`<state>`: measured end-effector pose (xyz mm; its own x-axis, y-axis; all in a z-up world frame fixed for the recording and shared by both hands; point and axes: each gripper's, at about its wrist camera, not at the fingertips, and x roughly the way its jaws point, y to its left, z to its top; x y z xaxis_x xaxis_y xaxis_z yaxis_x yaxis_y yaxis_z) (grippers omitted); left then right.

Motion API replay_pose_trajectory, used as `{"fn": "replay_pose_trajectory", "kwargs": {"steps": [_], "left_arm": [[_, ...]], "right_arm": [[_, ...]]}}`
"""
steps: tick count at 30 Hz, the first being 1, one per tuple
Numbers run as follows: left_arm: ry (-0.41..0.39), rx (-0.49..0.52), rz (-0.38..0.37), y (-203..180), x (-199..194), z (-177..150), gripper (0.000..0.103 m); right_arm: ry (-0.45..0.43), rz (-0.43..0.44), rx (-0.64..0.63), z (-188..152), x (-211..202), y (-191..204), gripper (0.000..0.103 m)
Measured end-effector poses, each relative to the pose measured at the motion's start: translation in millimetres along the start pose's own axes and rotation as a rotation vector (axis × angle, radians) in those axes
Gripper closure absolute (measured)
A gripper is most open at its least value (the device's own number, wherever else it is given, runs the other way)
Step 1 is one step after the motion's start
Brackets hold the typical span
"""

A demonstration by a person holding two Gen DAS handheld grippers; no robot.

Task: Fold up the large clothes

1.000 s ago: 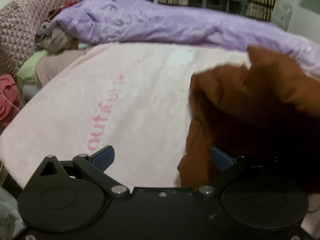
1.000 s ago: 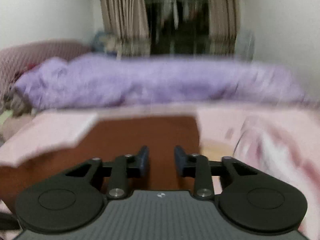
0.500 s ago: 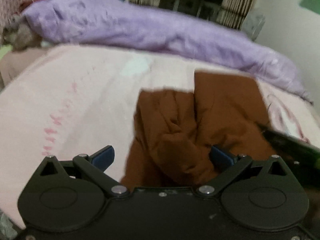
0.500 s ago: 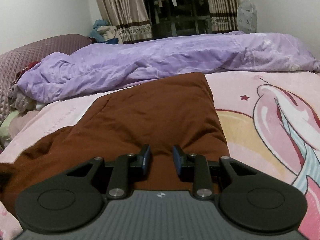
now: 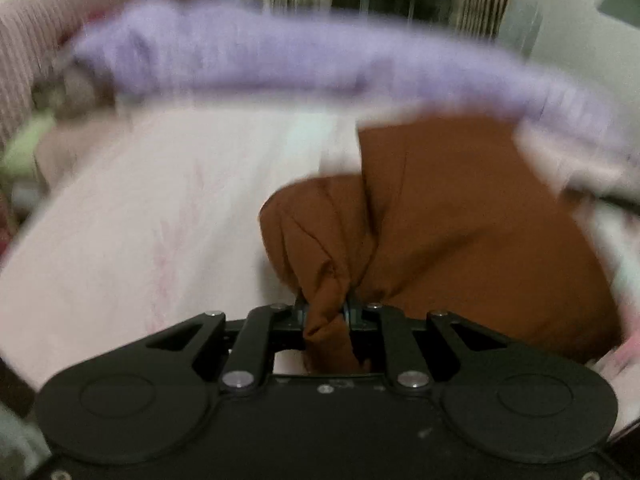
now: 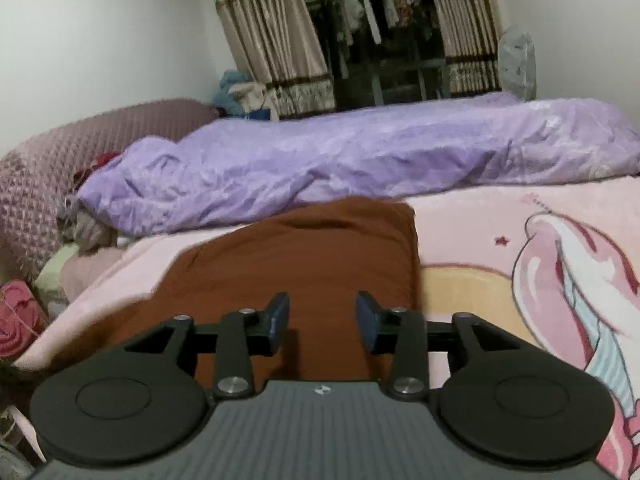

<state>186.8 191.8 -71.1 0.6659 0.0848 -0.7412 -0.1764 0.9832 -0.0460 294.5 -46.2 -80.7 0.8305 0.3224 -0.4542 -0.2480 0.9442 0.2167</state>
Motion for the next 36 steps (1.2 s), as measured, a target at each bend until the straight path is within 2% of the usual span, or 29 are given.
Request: {"fn": "replay_pose_trajectory", "kwargs": {"steps": [1,2,3,4,6,9,12,14,16,20,22,24,27,32,36], "left_arm": [[0.038,-0.006,0.0,1,19,-8,0.081],[0.014,-0.027,0.005,4,26,-14,0.077],[-0.019,-0.048,0.018,6,21,-14,0.064],[-0.041,-0.067,0.057,7,13,-9,0.039],[-0.111,-0.089,0.144,10,-11,7,0.021],[-0.254,-0.123,0.129,12,-47,38,0.019],[-0.377,-0.181,0.016,-1,-59,73,0.011],[-0.385,-0.162,-0.02,-19,-40,97,0.011],[-0.35,-0.106,0.01,-42,-7,114,0.011],[-0.205,0.03,0.084,-75,81,131,0.011],[-0.137,0.072,0.08,-82,125,121,0.008],[-0.107,0.054,0.061,-78,154,112,0.008],[-0.114,0.001,0.027,-71,154,106,0.006],[-0.098,0.005,0.031,-73,154,103,0.005],[-0.097,-0.001,0.028,-76,153,107,0.005]], "right_arm": [[0.039,-0.006,-0.002,-5,11,1,0.056],[0.06,-0.012,-0.01,-10,17,2,0.056],[0.054,-0.047,-0.028,-13,19,5,0.056],[0.046,-0.07,-0.043,-12,16,7,0.055],[0.019,-0.062,-0.029,-2,8,6,0.055],[-0.089,0.005,0.048,24,-7,-1,0.055],[-0.17,-0.036,0.067,52,3,-3,0.051],[-0.19,-0.077,0.067,67,25,-4,0.051],[-0.177,-0.125,0.067,72,51,-5,0.051],[-0.105,-0.177,0.071,58,111,-17,0.051],[0.018,-0.194,0.07,44,144,-25,0.051],[0.107,-0.181,0.103,28,168,-34,0.051],[0.096,-0.162,0.144,28,169,-42,0.051],[0.138,-0.205,0.061,26,178,-29,0.047],[0.137,-0.194,0.076,28,174,-31,0.046]]}}
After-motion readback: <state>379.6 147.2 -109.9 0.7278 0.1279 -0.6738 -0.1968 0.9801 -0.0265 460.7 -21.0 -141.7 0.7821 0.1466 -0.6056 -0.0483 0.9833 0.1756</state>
